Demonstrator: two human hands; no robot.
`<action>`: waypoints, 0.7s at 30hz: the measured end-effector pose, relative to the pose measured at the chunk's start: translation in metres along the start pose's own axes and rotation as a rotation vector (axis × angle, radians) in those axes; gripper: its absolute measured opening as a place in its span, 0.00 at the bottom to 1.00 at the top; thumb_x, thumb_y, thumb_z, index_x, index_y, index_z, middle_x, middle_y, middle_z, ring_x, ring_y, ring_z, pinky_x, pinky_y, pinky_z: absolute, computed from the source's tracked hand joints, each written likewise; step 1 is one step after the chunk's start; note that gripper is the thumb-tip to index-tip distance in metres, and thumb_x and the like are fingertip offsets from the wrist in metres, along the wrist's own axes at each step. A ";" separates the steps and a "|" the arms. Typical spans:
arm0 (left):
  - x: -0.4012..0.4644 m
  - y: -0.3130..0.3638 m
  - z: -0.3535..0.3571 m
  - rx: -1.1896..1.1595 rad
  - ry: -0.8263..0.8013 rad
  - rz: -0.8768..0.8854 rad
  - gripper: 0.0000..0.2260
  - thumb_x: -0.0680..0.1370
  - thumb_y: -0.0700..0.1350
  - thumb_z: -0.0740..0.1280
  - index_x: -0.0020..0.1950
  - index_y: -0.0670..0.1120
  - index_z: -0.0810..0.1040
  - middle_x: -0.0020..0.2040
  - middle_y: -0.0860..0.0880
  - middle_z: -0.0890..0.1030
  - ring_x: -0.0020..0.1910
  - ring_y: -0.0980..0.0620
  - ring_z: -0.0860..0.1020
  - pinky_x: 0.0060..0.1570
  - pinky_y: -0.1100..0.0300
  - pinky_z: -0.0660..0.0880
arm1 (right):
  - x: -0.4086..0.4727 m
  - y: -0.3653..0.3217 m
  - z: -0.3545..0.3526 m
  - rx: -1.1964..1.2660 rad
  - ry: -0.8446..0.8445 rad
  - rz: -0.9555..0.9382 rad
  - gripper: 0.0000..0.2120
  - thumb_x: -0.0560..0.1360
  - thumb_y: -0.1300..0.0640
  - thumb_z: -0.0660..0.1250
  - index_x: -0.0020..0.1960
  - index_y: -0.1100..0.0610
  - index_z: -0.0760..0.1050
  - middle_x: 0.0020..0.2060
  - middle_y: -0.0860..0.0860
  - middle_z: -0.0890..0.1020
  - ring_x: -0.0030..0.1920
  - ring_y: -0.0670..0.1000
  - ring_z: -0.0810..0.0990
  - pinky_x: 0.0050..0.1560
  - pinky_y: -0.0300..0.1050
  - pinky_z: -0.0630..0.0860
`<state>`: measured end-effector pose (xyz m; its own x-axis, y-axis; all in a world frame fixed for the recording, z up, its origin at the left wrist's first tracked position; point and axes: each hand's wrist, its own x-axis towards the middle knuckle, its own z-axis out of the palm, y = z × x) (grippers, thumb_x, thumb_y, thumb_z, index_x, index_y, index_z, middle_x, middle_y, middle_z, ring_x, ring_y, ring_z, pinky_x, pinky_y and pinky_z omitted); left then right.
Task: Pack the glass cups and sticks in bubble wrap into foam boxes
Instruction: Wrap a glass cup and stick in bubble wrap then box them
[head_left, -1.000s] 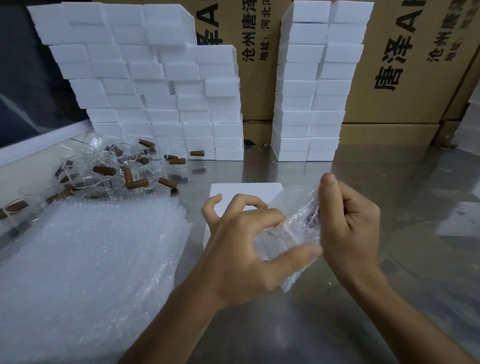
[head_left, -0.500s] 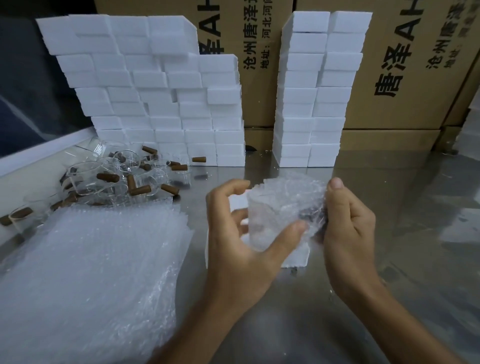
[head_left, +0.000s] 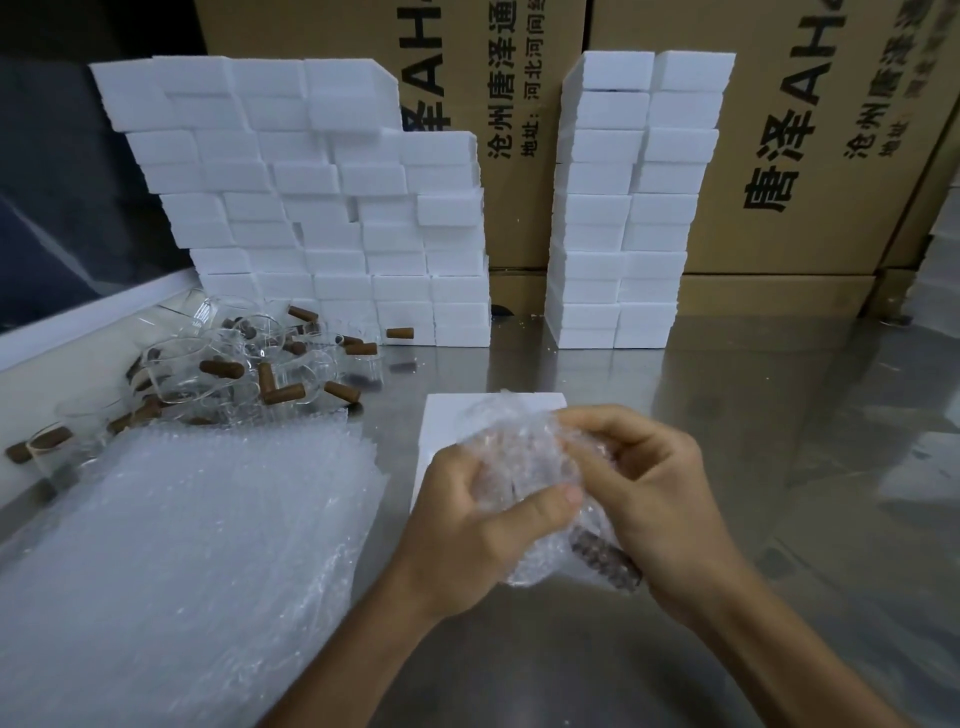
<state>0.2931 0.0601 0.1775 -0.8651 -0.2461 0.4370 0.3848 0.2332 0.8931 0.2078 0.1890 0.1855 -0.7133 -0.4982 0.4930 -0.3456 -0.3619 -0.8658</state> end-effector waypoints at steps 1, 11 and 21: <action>0.000 -0.001 -0.002 0.020 -0.026 -0.005 0.11 0.72 0.42 0.73 0.53 0.44 0.82 0.49 0.45 0.85 0.51 0.46 0.83 0.53 0.49 0.80 | -0.001 0.001 0.001 -0.083 -0.037 -0.069 0.10 0.72 0.69 0.72 0.45 0.56 0.84 0.43 0.51 0.87 0.45 0.49 0.86 0.47 0.40 0.81; 0.002 0.000 -0.008 0.067 0.055 -0.062 0.32 0.59 0.71 0.75 0.50 0.51 0.71 0.35 0.46 0.76 0.37 0.50 0.75 0.37 0.52 0.74 | -0.007 -0.004 -0.001 -0.332 -0.433 -0.196 0.14 0.74 0.66 0.58 0.41 0.54 0.80 0.37 0.44 0.80 0.36 0.42 0.78 0.40 0.32 0.71; 0.003 0.003 -0.010 0.098 -0.045 -0.096 0.32 0.56 0.71 0.77 0.50 0.54 0.71 0.35 0.42 0.81 0.32 0.48 0.77 0.31 0.53 0.74 | -0.010 -0.012 0.013 -0.402 -0.562 -0.230 0.05 0.69 0.59 0.65 0.39 0.49 0.75 0.34 0.43 0.76 0.33 0.51 0.75 0.32 0.51 0.71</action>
<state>0.2944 0.0505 0.1824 -0.9107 -0.2302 0.3430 0.2684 0.3015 0.9149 0.2271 0.1884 0.1918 -0.2123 -0.8129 0.5423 -0.7235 -0.2422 -0.6464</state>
